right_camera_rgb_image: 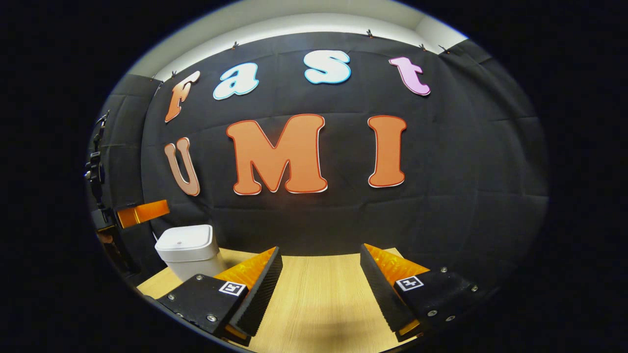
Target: Press the lid of the desktop garbage bin to open it, pick up the crumpled paper on the desktop and throw it into the bin, then pick up the pop can on the desktop and drop it into the bin, and finally close the garbage bin lid.
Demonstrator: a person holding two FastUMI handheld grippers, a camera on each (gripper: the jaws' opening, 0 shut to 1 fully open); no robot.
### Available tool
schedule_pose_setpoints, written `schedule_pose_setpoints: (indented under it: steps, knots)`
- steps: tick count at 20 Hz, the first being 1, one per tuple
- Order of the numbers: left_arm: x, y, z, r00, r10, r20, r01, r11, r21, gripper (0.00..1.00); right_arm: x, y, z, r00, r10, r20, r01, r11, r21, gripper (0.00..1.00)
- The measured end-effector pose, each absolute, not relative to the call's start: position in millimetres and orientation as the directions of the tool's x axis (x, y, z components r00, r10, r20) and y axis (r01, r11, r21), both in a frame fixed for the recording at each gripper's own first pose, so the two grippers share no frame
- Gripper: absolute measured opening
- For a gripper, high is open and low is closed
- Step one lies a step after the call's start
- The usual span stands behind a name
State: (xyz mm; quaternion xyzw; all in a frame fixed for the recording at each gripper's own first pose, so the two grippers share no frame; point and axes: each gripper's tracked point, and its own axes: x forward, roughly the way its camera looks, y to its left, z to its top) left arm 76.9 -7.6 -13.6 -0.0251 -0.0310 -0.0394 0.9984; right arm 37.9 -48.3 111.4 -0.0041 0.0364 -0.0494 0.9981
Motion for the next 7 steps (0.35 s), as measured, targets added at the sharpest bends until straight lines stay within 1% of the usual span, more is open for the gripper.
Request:
schedule_pose_setpoints:
  steps: [2, 4, 5, 6, 7]
  knots:
    - [70.0, -10.9, -23.3, 0.996, -0.066, 0.054, 0.068, 0.997, -0.029, 0.94, 35.0, -49.5, 106.4, 0.992, -0.11, -0.066, 0.108, 0.994, -0.032, 0.95]
    - [67.9, -16.5, -29.2, 0.997, -0.067, 0.042, 0.067, 0.998, -0.011, 0.94, 33.9, -47.0, 102.5, 0.993, -0.095, -0.077, 0.092, 0.995, -0.034, 0.95]
    - [66.8, -20.2, -30.0, 0.997, -0.068, 0.039, 0.068, 0.998, -0.014, 0.94, 34.8, -46.7, 102.8, 0.993, -0.087, -0.082, 0.085, 0.996, -0.028, 1.0]
    - [65.1, -22.6, -29.4, 0.997, -0.068, 0.039, 0.069, 0.997, -0.021, 0.94, 34.4, -47.7, 103.4, 0.993, -0.086, -0.082, 0.084, 0.996, -0.023, 0.95]
    - [64.8, -24.7, -29.0, 0.997, -0.067, 0.042, 0.068, 0.997, -0.028, 0.94, 35.7, -49.6, 103.8, 0.993, -0.087, -0.082, 0.086, 0.996, -0.019, 0.95]
